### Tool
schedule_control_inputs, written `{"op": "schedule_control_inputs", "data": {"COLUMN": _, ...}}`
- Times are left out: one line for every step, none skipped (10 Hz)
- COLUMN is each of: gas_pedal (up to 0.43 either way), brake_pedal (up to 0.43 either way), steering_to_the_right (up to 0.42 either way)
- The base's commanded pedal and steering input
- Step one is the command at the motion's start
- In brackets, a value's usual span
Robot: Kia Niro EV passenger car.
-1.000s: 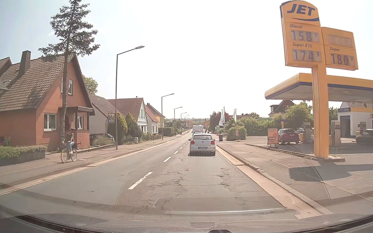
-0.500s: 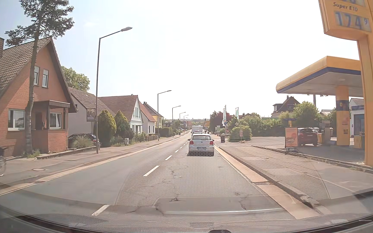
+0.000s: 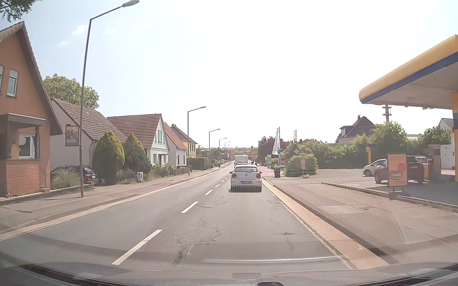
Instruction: Follow the waypoints while adhering to traffic rules and regulations
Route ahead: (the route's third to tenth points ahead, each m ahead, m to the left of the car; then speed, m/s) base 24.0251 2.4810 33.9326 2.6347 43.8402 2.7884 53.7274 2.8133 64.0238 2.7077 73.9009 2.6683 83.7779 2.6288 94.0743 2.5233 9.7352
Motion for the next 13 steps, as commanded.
{"op": "schedule_control_inputs", "data": {"gas_pedal": 0.15, "brake_pedal": 0.0, "steering_to_the_right": -0.005}}
{"op": "schedule_control_inputs", "data": {"gas_pedal": 0.15, "brake_pedal": 0.0, "steering_to_the_right": -0.006}}
{"op": "schedule_control_inputs", "data": {"gas_pedal": 0.15, "brake_pedal": 0.0, "steering_to_the_right": -0.006}}
{"op": "schedule_control_inputs", "data": {"gas_pedal": 0.15, "brake_pedal": 0.0, "steering_to_the_right": -0.006}}
{"op": "schedule_control_inputs", "data": {"gas_pedal": 0.15, "brake_pedal": 0.0, "steering_to_the_right": -0.006}}
{"op": "schedule_control_inputs", "data": {"gas_pedal": 0.15, "brake_pedal": 0.0, "steering_to_the_right": -0.006}}
{"op": "schedule_control_inputs", "data": {"gas_pedal": 0.138, "brake_pedal": 0.0, "steering_to_the_right": -0.006}}
{"op": "schedule_control_inputs", "data": {"gas_pedal": 0.138, "brake_pedal": 0.0, "steering_to_the_right": -0.006}}
{"op": "schedule_control_inputs", "data": {"gas_pedal": 0.138, "brake_pedal": 0.0, "steering_to_the_right": -0.006}}
{"op": "schedule_control_inputs", "data": {"gas_pedal": 0.118, "brake_pedal": 0.0, "steering_to_the_right": -0.007}}
{"op": "schedule_control_inputs", "data": {"gas_pedal": 0.118, "brake_pedal": 0.0, "steering_to_the_right": -0.006}}
{"op": "schedule_control_inputs", "data": {"gas_pedal": 0.118, "brake_pedal": 0.0, "steering_to_the_right": -0.006}}
{"op": "schedule_control_inputs", "data": {"gas_pedal": 0.118, "brake_pedal": 0.0, "steering_to_the_right": -0.005}}
